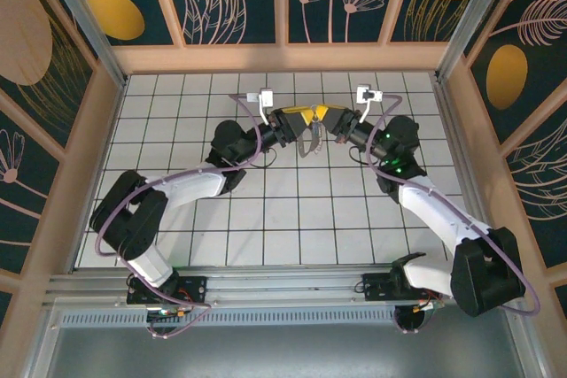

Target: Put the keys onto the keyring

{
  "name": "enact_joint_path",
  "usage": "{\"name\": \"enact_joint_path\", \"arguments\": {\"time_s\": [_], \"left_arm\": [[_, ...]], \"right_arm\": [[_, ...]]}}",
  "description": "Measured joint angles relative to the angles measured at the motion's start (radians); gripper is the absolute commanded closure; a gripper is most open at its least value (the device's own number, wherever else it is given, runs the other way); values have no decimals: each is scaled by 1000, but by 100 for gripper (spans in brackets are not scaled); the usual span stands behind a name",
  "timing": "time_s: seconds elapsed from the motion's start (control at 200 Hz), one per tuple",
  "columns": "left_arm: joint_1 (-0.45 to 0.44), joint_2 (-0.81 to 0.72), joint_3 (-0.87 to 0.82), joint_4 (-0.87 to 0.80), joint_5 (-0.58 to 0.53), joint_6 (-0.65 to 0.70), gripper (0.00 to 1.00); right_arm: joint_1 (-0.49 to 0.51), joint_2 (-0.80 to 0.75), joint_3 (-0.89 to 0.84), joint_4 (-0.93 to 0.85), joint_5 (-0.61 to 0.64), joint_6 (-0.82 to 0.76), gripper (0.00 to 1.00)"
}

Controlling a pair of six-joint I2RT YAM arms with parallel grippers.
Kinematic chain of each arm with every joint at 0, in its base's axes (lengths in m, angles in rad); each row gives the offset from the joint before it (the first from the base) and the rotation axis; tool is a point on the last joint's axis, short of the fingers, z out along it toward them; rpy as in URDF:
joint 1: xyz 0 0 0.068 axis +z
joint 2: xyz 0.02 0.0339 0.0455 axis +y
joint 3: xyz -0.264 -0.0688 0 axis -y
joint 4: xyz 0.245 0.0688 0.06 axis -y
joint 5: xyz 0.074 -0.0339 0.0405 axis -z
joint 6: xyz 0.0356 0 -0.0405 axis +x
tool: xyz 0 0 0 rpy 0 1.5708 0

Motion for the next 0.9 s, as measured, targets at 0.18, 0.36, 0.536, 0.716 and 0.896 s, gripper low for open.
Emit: {"name": "enact_joint_path", "arguments": {"time_s": [0.18,0.36,0.536,0.716,0.896], "left_arm": [[41,-83,84,-214,20,163,34],[110,-87,181,-376,116,275,32],[126,-51,238,-488,231,347,36],[126,4,279,-549,336,383,40],[126,26,281,-558,391,385,40]], "right_arm": [[-51,14,114,-154,-114,-115,100],[-105,79,211,-272,-230,-211,100],[-128,140,248,-353,-313,-262,100],[-128,159,269,-379,-368,-277,100],[-127,163,270,-378,-397,-280,100]]}}
